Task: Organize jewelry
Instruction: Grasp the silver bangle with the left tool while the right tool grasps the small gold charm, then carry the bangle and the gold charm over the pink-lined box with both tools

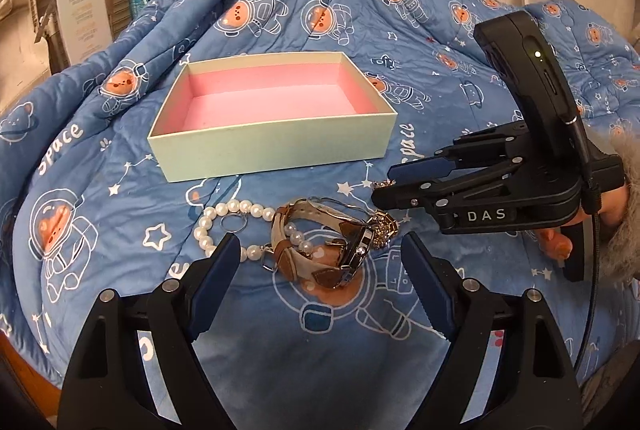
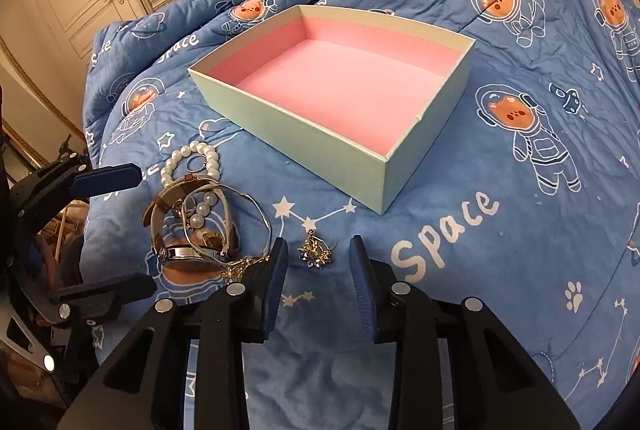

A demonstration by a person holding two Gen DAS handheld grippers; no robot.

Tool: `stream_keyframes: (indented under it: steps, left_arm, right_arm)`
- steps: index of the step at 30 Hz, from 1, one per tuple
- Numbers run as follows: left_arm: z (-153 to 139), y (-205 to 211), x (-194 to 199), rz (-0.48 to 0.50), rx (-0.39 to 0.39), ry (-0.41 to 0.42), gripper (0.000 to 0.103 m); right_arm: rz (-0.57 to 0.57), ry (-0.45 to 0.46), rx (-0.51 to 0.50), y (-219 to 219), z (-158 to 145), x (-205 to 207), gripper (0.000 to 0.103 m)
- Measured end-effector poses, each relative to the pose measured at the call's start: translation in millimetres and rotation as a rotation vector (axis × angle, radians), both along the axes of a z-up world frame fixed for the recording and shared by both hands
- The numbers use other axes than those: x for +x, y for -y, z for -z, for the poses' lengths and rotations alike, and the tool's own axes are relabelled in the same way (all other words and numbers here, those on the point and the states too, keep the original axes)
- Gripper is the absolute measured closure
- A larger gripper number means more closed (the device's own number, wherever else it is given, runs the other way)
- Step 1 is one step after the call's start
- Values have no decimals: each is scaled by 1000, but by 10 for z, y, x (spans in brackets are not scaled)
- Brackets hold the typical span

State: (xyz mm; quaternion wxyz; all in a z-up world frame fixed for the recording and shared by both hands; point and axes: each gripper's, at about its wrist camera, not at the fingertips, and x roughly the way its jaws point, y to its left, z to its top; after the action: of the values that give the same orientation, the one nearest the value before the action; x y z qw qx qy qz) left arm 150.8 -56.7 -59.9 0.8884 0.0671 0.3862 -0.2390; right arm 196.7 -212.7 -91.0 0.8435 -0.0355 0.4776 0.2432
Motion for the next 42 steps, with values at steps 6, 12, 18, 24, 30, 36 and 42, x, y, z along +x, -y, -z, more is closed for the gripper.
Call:
stream_keyframes:
  steps: [6, 12, 18, 24, 30, 36, 42]
  left_arm:
    - [32, 126, 135, 89, 56, 1, 21]
    - [67, 287, 308, 180, 103, -18, 21]
    - [150, 443, 450, 228, 134, -57, 22]
    - [205, 491, 516, 245, 181, -84, 38]
    - [168, 427, 553, 217, 172, -80, 65]
    - [121, 325, 604, 181, 120, -97, 65]
    - [82, 367, 552, 198, 119, -73, 28]
  right_arm:
    - [14, -12, 25, 29, 41, 42, 86]
    - [45, -9, 45, 159, 2, -22, 86]
    - [71, 4, 62, 240, -78, -81, 86]
    - [71, 6, 76, 270, -121, -136, 86]
    - [79, -6, 77, 263, -90, -154, 86]
    - [86, -3, 78, 267, -100, -169, 86]
    - [93, -9, 78, 279, -77, -170, 86]
